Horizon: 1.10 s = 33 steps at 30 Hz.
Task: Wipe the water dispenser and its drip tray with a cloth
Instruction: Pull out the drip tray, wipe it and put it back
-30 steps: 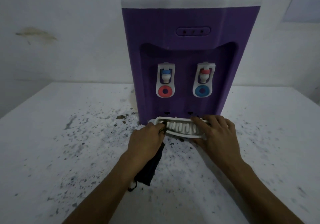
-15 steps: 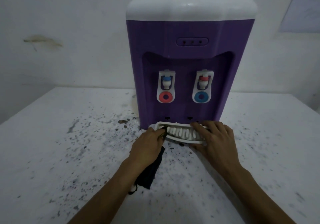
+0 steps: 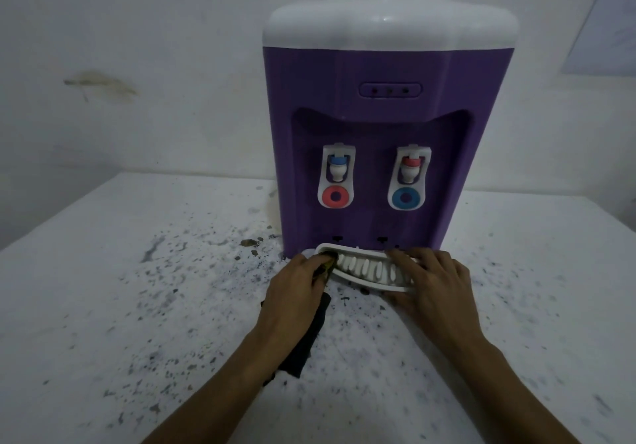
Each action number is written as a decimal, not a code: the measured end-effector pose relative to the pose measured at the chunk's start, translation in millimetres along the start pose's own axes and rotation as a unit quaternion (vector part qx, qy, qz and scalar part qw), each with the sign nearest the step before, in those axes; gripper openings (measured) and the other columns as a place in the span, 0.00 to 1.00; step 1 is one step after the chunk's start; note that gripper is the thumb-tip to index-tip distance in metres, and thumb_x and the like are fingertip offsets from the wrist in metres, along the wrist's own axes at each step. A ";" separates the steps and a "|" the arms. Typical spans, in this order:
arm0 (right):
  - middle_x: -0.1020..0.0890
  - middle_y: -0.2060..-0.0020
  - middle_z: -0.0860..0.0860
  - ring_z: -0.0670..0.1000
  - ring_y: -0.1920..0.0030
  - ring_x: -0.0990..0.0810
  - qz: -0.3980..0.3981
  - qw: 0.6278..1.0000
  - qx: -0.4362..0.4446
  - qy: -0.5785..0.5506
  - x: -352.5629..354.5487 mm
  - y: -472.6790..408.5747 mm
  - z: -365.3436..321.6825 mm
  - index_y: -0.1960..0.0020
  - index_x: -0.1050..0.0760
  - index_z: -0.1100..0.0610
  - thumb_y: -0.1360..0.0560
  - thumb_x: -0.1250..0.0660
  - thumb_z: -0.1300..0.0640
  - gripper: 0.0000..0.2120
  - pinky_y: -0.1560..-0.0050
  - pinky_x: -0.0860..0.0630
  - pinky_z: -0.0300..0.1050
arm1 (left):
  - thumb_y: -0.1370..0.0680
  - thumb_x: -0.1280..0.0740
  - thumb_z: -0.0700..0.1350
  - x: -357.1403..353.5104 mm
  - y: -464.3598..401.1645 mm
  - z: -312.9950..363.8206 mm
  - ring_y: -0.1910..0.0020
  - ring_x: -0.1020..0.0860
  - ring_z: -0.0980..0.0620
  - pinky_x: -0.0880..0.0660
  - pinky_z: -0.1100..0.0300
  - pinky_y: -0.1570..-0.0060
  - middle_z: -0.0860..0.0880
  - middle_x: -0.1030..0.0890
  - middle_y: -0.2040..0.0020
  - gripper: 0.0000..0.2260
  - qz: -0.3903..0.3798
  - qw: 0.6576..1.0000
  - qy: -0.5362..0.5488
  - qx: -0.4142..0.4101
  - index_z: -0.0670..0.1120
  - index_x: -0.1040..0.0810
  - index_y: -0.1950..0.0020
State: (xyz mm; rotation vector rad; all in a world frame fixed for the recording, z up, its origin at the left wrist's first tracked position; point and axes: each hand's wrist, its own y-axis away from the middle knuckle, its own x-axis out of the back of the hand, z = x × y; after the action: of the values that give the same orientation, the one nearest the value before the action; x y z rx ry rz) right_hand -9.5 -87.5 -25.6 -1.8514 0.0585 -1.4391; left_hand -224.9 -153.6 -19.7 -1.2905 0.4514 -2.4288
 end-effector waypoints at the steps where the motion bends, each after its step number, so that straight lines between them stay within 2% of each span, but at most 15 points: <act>1: 0.21 0.44 0.52 0.57 0.45 0.24 -0.001 1.000 0.002 -0.001 -0.5 -0.1 0.6 0.36 0.25 0.48 0.37 0.24 0.41 0.31 0.46 0.27 0.57 | 0.21 0.38 0.40 0.0 0.5 0.6 0.57 0.28 0.57 0.31 0.67 0.57 0.52 0.26 0.54 0.16 0.017 1.000 0.012 0.009 0.51 0.26 0.34; 3: 0.20 0.44 0.52 0.57 0.46 0.24 0.001 1.000 0.006 -0.002 -1.4 0.8 1.4 0.36 0.25 0.49 0.37 0.24 0.42 0.32 0.47 0.26 0.58 | 0.20 0.39 0.40 -0.3 -1.5 -0.1 0.57 0.26 0.55 0.26 0.60 0.56 0.49 0.25 0.54 0.16 0.022 0.999 0.020 0.024 0.50 0.26 0.34; 7: 0.20 0.45 0.53 0.57 0.46 0.24 0.021 1.000 0.018 0.002 1.7 0.6 -0.8 0.37 0.24 0.50 0.35 0.26 0.42 0.29 0.46 0.27 0.58 | 0.19 0.42 0.43 1.7 -8.1 1.8 0.58 0.27 0.54 0.26 0.59 0.56 0.51 0.27 0.56 0.13 -0.033 0.998 0.009 0.047 0.49 0.24 0.37; 10: 0.19 0.46 0.54 0.59 0.46 0.23 0.037 0.999 0.023 0.013 6.4 -0.2 -7.3 0.39 0.23 0.51 0.36 0.24 0.44 0.28 0.46 0.27 0.59 | 0.19 0.43 0.42 4.2 -13.5 1.5 0.63 0.25 0.52 0.26 0.57 0.60 0.48 0.23 0.60 0.11 -0.090 0.989 0.066 0.097 0.41 0.21 0.47; 12: 0.19 0.46 0.55 0.59 0.46 0.23 0.034 0.999 0.023 0.018 8.1 0.1 -12.2 0.39 0.22 0.52 0.38 0.22 0.46 0.29 0.44 0.28 0.60 | 0.19 0.43 0.41 10.4 -20.3 0.7 0.70 0.30 0.55 0.33 0.61 0.68 0.48 0.27 0.68 0.13 -0.132 0.975 0.111 0.143 0.37 0.25 0.58; 14: 0.19 0.45 0.55 0.60 0.45 0.23 0.031 0.999 0.026 0.024 8.6 0.6 -13.0 0.39 0.22 0.52 0.39 0.22 0.45 0.30 0.43 0.29 0.60 | 0.19 0.43 0.40 17.1 -25.7 1.4 0.75 0.34 0.58 0.38 0.66 0.74 0.50 0.32 0.72 0.13 -0.156 0.963 0.141 0.166 0.41 0.29 0.64; 16: 0.19 0.45 0.54 0.60 0.45 0.23 0.027 0.999 0.025 0.023 8.6 -0.1 -12.0 0.39 0.22 0.51 0.38 0.22 0.45 0.30 0.43 0.29 0.60 | 0.19 0.43 0.40 19.8 -28.0 2.1 0.75 0.35 0.59 0.39 0.69 0.76 0.50 0.32 0.71 0.12 -0.169 0.960 0.153 0.166 0.42 0.28 0.62; 18: 0.19 0.45 0.54 0.59 0.45 0.23 0.026 0.999 0.022 0.020 8.8 -0.4 -11.4 0.39 0.22 0.51 0.38 0.22 0.45 0.30 0.44 0.28 0.60 | 0.19 0.44 0.40 19.8 -27.0 2.1 0.70 0.31 0.56 0.37 0.68 0.72 0.47 0.28 0.67 0.10 -0.175 0.958 0.158 0.164 0.43 0.26 0.56; 21: 0.19 0.46 0.53 0.59 0.46 0.23 0.026 0.999 0.022 0.019 10.8 -0.7 -11.3 0.39 0.22 0.51 0.39 0.22 0.45 0.30 0.45 0.28 0.59 | 0.18 0.45 0.43 18.2 -25.0 3.4 0.60 0.27 0.56 0.33 0.73 0.65 0.48 0.23 0.54 0.12 -0.177 0.958 0.148 0.172 0.51 0.26 0.38; 23: 0.19 0.46 0.53 0.58 0.46 0.23 0.025 0.999 0.019 0.017 11.0 0.0 -10.7 0.39 0.22 0.51 0.39 0.22 0.45 0.30 0.46 0.27 0.58 | 0.18 0.45 0.44 12.8 -18.6 4.2 0.57 0.27 0.56 0.29 0.69 0.58 0.50 0.23 0.49 0.16 -0.146 0.974 0.085 0.150 0.53 0.28 0.32; 24: 0.19 0.46 0.53 0.58 0.46 0.22 0.025 0.999 0.018 0.017 11.1 0.0 -10.3 0.40 0.22 0.51 0.39 0.21 0.45 0.30 0.46 0.27 0.58 | 0.18 0.45 0.44 10.4 -14.4 4.4 0.57 0.27 0.55 0.29 0.64 0.57 0.50 0.24 0.51 0.16 -0.114 0.985 0.036 0.124 0.53 0.28 0.32; 26: 0.19 0.46 0.54 0.59 0.47 0.22 0.026 0.999 0.016 0.020 10.6 0.5 -9.0 0.40 0.22 0.51 0.40 0.21 0.44 0.30 0.47 0.26 0.59 | 0.19 0.45 0.44 4.9 -8.0 2.6 0.59 0.30 0.56 0.33 0.62 0.61 0.52 0.29 0.55 0.16 -0.057 0.996 -0.024 0.070 0.54 0.27 0.34; 30: 0.19 0.46 0.54 0.59 0.47 0.22 0.024 0.999 0.013 0.026 10.3 -0.4 -7.9 0.39 0.22 0.51 0.39 0.22 0.44 0.30 0.48 0.26 0.60 | 0.19 0.43 0.43 1.2 -9.7 -7.4 0.62 0.29 0.57 0.33 0.64 0.65 0.54 0.29 0.55 0.16 -0.045 0.999 -0.029 -0.008 0.53 0.27 0.33; 33: 0.19 0.46 0.54 0.59 0.46 0.22 0.010 1.000 0.000 0.018 7.1 1.6 -6.5 0.38 0.23 0.51 0.39 0.22 0.44 0.31 0.48 0.26 0.60 | 0.21 0.40 0.42 2.1 -10.0 -9.0 0.66 0.27 0.55 0.31 0.61 0.71 0.52 0.26 0.56 0.14 -0.012 0.997 -0.070 -0.040 0.51 0.23 0.37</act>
State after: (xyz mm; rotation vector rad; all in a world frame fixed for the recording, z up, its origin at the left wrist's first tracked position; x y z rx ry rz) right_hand -11.8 -95.4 -20.4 -1.8193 0.0949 -1.4585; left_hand -235.2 -144.6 -18.7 -1.4964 0.5019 -2.3416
